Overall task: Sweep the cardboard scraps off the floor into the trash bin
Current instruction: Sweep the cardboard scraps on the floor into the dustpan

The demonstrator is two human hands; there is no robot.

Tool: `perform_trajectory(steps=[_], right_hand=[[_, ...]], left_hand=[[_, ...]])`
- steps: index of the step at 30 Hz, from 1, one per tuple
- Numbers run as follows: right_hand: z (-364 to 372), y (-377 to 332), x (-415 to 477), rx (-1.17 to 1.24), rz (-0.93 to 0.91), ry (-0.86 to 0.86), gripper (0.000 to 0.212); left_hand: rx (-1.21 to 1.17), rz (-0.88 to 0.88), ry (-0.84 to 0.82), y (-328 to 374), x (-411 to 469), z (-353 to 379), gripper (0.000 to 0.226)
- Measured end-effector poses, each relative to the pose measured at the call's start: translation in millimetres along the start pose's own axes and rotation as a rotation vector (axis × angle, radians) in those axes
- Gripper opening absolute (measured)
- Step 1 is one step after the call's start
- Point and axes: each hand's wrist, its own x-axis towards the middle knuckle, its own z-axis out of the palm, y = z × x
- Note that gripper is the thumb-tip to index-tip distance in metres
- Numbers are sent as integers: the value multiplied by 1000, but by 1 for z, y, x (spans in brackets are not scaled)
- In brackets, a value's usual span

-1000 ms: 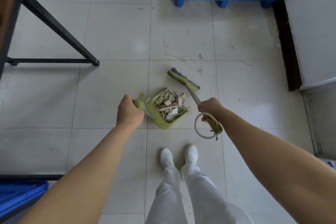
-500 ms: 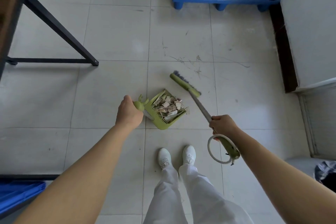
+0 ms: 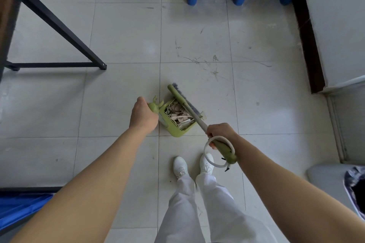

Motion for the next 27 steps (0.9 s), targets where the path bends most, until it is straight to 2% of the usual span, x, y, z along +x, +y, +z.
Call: perform_trajectory(steps=[1,3,4,5,7,9,11,14,16,23,27], right_hand=[[-2,4,-4,-13,-54,24,30],[-4,12,-4,43,36,33,18],[-7,12,-7,107,134,67,17],[-7,11,-8,126,154,73,23],[-9,16,-4,35,68,121,34],[-18,17,8,-91,-26,132,34],[-23,8,19,-141,-45,104,29],[-24,-1,47,-43,-25,104,14],[-20,-2,54,-146,9,93,7],[-20,57,20,-386,19,75,6],[-38,95,4,-369,27,101,13]], left_hand=[[0,-4,2,-2,-1,0,28],[-7,-11,13,-6,-3,-1,27],[-11,-15,21,-7,-4,-1,27],[-15,-21,26,-10,-5,-2,27],[-22,-33,32,-15,-7,-5,27],[-19,-36,41,-20,-11,-7,27],[-26,-40,56,-25,-16,-9,26],[-39,-61,74,-33,-27,-11,19],[-49,-80,86,-37,-34,-11,16],[-101,-119,113,-40,-66,8,13],[-106,-140,128,-35,-81,22,23]])
